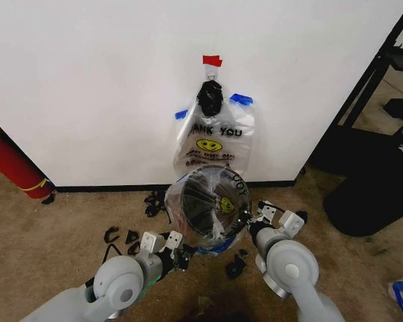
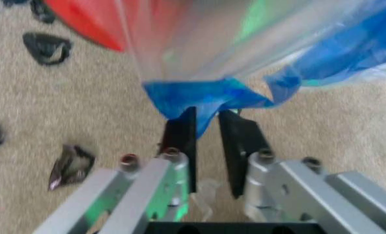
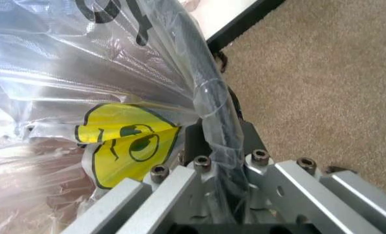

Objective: Pick up the garbage bag from the wall and place it over the trash bin.

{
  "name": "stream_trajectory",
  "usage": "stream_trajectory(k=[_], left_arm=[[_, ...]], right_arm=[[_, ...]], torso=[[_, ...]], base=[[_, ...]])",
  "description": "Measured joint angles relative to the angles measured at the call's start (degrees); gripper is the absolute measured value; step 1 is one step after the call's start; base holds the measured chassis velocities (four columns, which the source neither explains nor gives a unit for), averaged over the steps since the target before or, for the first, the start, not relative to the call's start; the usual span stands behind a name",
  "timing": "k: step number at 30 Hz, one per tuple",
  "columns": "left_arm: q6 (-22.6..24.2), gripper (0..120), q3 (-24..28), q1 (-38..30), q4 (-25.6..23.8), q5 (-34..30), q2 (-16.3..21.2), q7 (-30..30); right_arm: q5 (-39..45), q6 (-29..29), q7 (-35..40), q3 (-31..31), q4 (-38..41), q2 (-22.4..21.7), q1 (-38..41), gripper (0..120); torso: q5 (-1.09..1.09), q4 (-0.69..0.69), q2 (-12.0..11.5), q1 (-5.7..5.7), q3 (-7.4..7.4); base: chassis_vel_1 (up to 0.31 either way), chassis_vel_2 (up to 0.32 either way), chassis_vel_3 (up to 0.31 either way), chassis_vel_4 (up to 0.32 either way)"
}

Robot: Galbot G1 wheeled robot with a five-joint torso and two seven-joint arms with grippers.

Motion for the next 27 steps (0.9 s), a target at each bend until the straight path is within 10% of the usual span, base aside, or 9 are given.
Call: stream_trajectory(k=[18,27], left_arm=[[-1.24,85,-8.46,7.8,-7.79,0.63,3.38,-1.78],[-1.55,59,-8.88,5.7,-10.55,-1.87,4.68,-4.45]], right_arm=[[-5.96,1.51,-2.64,0.82,-0.73,0.71,-2.41,0],[-10.66,3.14,-4.15,-0.66,-2.21,2.2,-2.56,0]], torso=[[0.0,-0.02,0.0,0.0,0.0],[0.0,0.0,0.0,0.0,0.0]], base=[[0.0,0.0,0.0,0.0],[0.0,0.0,0.0,0.0]])
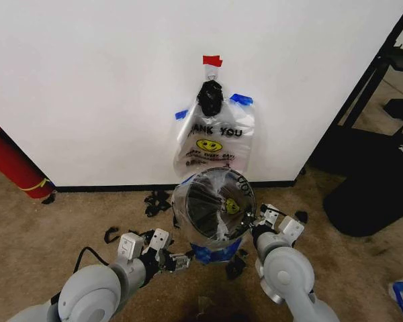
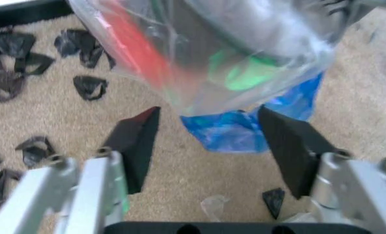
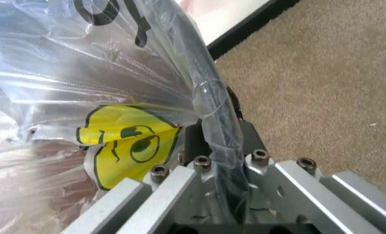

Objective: Pick up the garbage bag from the wall and place it over the trash bin.

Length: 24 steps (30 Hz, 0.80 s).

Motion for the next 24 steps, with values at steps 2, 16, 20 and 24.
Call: stream_trajectory(k=[2,16,20,24], left_arm=[[0.0,52,0.0,-0.87,-0.62,-0.92,0.44,-0.24],[1.6,3,0.95,-8.92,-3.65,-6.37,3.34,-2.51],[3.52,0,4.51,-16.82,-2.65,-13.43,1.03,-8.43],[4.88,0,8.31,-22.92,-0.43,-17.37,-1.89,-12.99]], right_arm=[[-0.25,0.29,0.01,-0.12,-0.39,0.47,0.39,0],[-3.02,1.14,-0.93,-1.33,-1.39,1.89,-0.29,0],[-4.39,1.33,-1.01,-2.64,-1.77,2.88,-0.25,0],[-5.51,1.47,-1.01,-3.0,-1.93,3.51,-0.4,0]], torso=[[0.0,0.0,0.0,0.0,0.0],[0.0,0.0,0.0,0.0,0.0],[-0.01,0.01,0.0,0.0,0.0],[0.0,0.0,-0.01,0.0,0.0]], base=[[0.0,0.0,0.0,0.0],[0.0,0.0,0.0,0.0],[0.0,0.0,0.0,0.0],[0.0,0.0,0.0,0.0]])
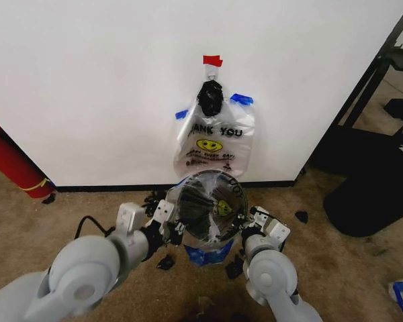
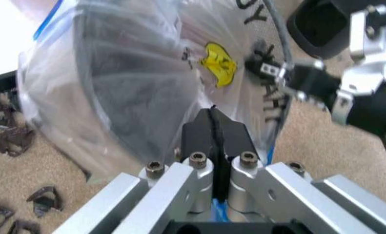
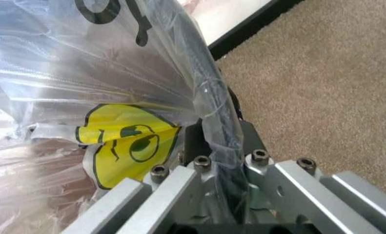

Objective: Pick up the garbage bag from the wall and place it over the trash bin.

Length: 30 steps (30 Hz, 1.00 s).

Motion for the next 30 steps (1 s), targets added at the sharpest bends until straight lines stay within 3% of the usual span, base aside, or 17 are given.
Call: stream_trajectory(k=[4,5,9,12,18,30], left_arm=[[0.28,0,8.31,-9.55,5.71,-3.15,-5.36,-4.66],[0.28,0,8.31,-9.55,5.71,-3.15,-5.36,-4.66],[0.3,0,16.53,-16.01,12.25,-6.63,-9.67,-10.2],[0.32,0,20.23,-18.78,17.39,-6.72,-11.53,-11.54],[0.44,0,22.55,-20.75,21.58,-5.77,-13.75,-11.91],[0.41,0,25.04,-24.33,24.79,-7.74,-19.16,-13.97]], right_arm=[[-1.51,0.24,-0.37,-0.1,0.0,0.32,-0.8,0],[-1.51,0.24,-0.37,-0.1,0.0,0.32,-0.8,0],[-4.18,0.59,-0.95,0.44,0.02,0.13,-1.47,0],[-6.97,1.01,-2.39,0.48,-0.49,-0.15,-2.06,0],[-8.98,1.63,-3.1,0.96,-1.44,-0.31,-2.24,0],[-10.4,1.89,-3.36,0.65,-2.6,0.5,-1.61,0]], torso=[[0.02,0.02,0.0,0.0,0.0],[0.02,0.02,0.0,0.0,0.0],[0.02,-0.03,0.0,0.01,0.01],[0.02,0.01,0.0,0.0,0.0],[0.01,0.0,0.0,0.0,0.0],[0.0,0.0,0.0,0.0,0.0]], base=[[0.0,0.0,0.0,0.0],[0.0,0.0,0.0,0.0],[0.0,0.0,0.0,0.0],[0.0,0.0,0.0,0.0],[0.0,0.0,0.0,0.0],[0.0,0.0,0.0,0.0]])
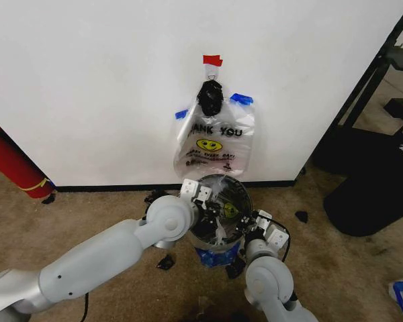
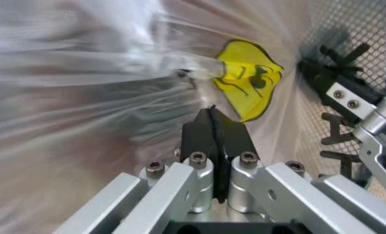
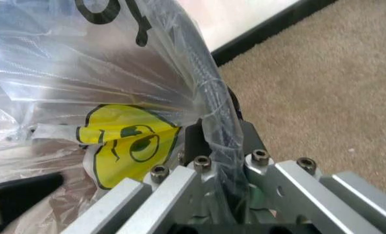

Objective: Pick up the garbage bag from the wall and place it over the trash bin.

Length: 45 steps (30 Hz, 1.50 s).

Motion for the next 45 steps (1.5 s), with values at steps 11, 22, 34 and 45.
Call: stream_trajectory(k=[11,22,34,45], left_arm=[[-0.07,0,2.87,-1.86,7.2,3.35,-4.98,0.17],[-0.09,0,3.92,-2.64,13.69,5.41,-7.13,0.63],[-0.09,0,4.72,-1.73,17.82,8.36,-8.14,1.54],[-0.1,0,5.22,-0.49,19.29,11.86,-8.65,2.91]], right_arm=[[-3.94,1.04,-2.93,-0.6,0.42,-0.6,-0.18,0],[-3.06,1.04,-2.9,-0.77,0.61,-1.02,-0.19,0],[-0.08,0.22,-1.88,-0.74,2.23,-1.12,-0.66,0],[3.19,-0.28,-0.7,-0.63,2.89,-1.05,-0.76,0]], torso=[[-0.01,0.0,0.0,0.0,0.0],[0.0,0.0,0.01,0.0,0.0],[0.0,0.0,0.01,-0.01,0.0],[-0.01,0.0,0.01,-0.01,0.0]], base=[[0.0,0.0,0.0,0.0],[0.0,0.0,0.0,0.0],[0.0,0.0,0.0,0.0],[0.0,0.0,0.0,0.0]])
